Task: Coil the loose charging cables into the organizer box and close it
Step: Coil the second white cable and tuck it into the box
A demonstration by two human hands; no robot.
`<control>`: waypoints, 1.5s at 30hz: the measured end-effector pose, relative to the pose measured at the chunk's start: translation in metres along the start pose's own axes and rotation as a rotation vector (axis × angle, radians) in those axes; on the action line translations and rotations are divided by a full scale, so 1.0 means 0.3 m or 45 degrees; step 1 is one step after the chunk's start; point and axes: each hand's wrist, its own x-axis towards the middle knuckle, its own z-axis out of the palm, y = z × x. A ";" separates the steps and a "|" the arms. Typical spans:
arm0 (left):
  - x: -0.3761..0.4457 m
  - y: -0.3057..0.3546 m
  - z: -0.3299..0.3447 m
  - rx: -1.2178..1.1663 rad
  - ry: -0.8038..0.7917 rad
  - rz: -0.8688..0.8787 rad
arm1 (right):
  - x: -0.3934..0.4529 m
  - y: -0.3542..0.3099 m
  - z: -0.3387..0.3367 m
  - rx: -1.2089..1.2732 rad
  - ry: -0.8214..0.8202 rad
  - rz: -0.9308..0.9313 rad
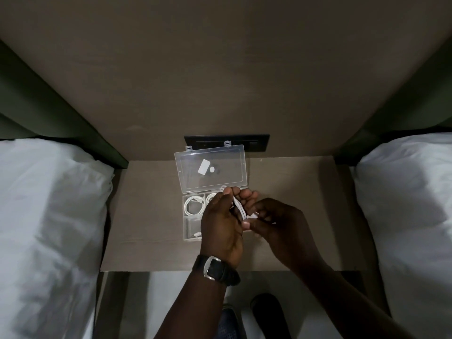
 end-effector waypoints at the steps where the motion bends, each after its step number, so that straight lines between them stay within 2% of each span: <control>1: 0.000 0.001 -0.005 -0.012 0.002 -0.016 | 0.001 0.006 0.011 0.192 -0.025 0.080; 5: 0.006 -0.014 -0.040 -0.177 -0.003 -0.071 | 0.006 0.044 0.061 0.726 0.017 0.312; 8: 0.017 -0.047 -0.072 -0.274 0.007 -0.037 | 0.000 0.062 0.108 0.913 0.114 0.483; 10: 0.030 -0.067 -0.092 -0.266 0.045 -0.014 | -0.009 0.074 0.145 0.773 0.189 0.473; 13: 0.046 -0.088 -0.126 -0.188 0.102 0.021 | -0.020 0.099 0.180 0.078 0.107 0.093; 15: 0.049 -0.101 -0.146 -0.183 0.096 0.028 | -0.024 0.110 0.192 -0.243 0.006 -0.088; 21: 0.066 -0.157 -0.185 -0.196 0.127 -0.023 | 0.003 0.127 0.219 -0.528 0.000 -0.081; 24: 0.090 -0.180 -0.203 -0.167 0.226 -0.053 | 0.020 0.134 0.249 -0.608 -0.014 -0.017; 29: 0.118 -0.189 -0.241 0.111 0.374 -0.018 | 0.034 0.163 0.287 -0.580 -0.107 0.123; 35: 0.155 -0.160 -0.290 0.088 0.439 -0.072 | 0.077 0.183 0.342 -0.580 -0.178 0.031; 40: 0.175 -0.148 -0.326 0.312 0.568 -0.130 | 0.122 0.205 0.371 -0.578 -0.287 -0.058; 42: 0.188 -0.130 -0.343 0.439 0.547 -0.183 | 0.141 0.232 0.380 -0.545 -0.340 -0.055; 45: 0.209 -0.082 -0.371 0.439 0.446 -0.278 | 0.174 0.273 0.390 -0.458 -0.338 -0.001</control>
